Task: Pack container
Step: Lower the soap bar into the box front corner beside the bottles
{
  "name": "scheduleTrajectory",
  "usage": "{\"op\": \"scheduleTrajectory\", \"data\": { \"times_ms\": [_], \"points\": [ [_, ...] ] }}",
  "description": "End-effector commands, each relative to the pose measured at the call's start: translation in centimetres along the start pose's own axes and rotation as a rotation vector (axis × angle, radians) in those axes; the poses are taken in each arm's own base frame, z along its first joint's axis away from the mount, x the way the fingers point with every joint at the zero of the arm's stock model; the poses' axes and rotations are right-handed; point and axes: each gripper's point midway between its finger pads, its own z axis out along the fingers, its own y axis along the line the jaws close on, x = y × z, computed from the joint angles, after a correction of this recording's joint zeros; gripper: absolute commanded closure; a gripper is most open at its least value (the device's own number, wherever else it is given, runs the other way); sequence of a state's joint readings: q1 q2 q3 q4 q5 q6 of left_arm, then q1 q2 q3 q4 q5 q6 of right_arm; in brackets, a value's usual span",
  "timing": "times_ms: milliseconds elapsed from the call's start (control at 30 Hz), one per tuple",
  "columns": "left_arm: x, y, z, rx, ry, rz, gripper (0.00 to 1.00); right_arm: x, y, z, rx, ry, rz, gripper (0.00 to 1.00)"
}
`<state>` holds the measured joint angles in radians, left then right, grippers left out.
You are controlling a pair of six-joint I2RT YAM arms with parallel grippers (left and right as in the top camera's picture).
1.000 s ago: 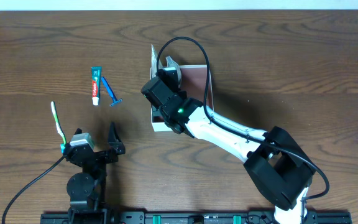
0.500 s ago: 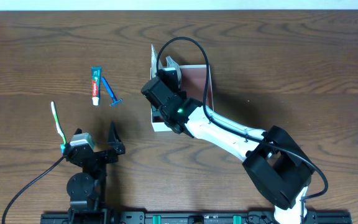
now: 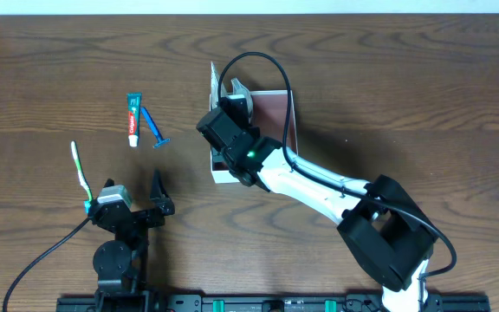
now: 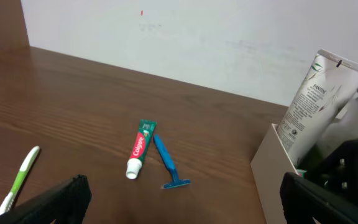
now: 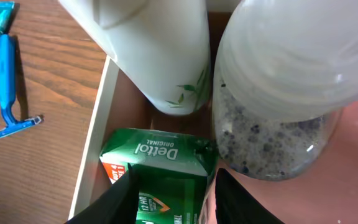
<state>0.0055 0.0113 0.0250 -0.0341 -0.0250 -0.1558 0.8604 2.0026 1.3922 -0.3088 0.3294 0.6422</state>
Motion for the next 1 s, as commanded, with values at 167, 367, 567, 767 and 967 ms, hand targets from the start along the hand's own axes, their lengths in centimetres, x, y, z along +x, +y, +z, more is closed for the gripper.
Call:
{"op": "scheduleTrajectory", "data": {
  "times_ms": [167, 367, 567, 767, 967],
  "points": [
    [1.8, 0.6, 0.1, -0.022, 0.054, 0.017, 0.02, 0.8, -0.5, 1.5, 0.016, 0.020, -0.013, 0.62],
    [1.8, 0.6, 0.1, -0.022, 0.054, 0.017, 0.02, 0.5, -0.2, 1.5, 0.005, 0.010, -0.028, 0.62],
    [1.8, 0.6, 0.1, -0.022, 0.054, 0.017, 0.02, -0.9, 1.3, -0.6, -0.043, -0.010, -0.059, 0.59],
    [1.8, 0.6, 0.1, -0.022, 0.054, 0.017, 0.02, -3.1, 2.2, -5.0, -0.045, -0.047, -0.080, 0.53],
    [1.8, 0.6, 0.1, -0.022, 0.054, 0.017, 0.02, -4.6, 1.5, -9.8, -0.057, -0.052, -0.067, 0.43]
  ]
}}
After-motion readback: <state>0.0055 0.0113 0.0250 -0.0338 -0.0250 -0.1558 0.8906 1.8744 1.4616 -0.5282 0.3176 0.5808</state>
